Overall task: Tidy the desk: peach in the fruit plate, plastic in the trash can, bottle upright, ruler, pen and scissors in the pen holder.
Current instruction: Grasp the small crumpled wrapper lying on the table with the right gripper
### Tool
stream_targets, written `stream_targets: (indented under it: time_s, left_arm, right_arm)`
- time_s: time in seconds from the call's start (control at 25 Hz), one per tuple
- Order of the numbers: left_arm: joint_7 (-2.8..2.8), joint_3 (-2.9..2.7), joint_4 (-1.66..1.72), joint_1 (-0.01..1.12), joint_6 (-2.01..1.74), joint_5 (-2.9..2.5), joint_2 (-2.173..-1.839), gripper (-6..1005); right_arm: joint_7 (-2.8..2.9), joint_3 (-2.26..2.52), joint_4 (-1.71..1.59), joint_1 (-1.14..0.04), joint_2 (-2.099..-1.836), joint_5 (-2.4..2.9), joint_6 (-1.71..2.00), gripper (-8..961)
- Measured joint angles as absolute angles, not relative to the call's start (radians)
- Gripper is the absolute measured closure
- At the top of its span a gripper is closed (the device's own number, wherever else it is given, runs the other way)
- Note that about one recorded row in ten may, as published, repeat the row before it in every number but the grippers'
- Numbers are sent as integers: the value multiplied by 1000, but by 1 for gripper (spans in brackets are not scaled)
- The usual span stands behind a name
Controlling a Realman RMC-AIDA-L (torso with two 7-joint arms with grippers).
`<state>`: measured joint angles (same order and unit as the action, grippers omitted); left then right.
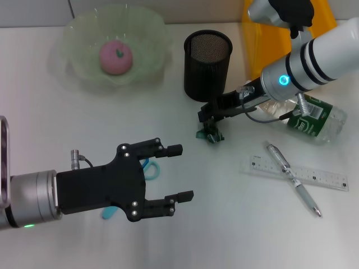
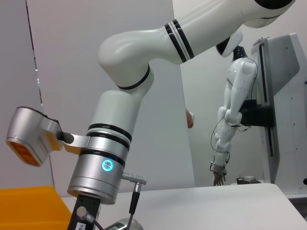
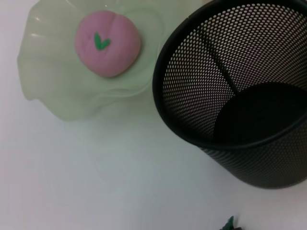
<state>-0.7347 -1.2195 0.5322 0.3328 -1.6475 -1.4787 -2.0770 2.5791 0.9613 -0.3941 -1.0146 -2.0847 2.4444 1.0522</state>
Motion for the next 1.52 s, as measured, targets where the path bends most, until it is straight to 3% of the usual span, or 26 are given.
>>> stream_targets:
  time_s: [1.52]
  left_arm:
    - [-721, -1220, 517, 335, -1647, -1479, -2077, 265]
  right_arm:
    - [2566, 988, -383, -1014, -2088, 2443, 1030, 752]
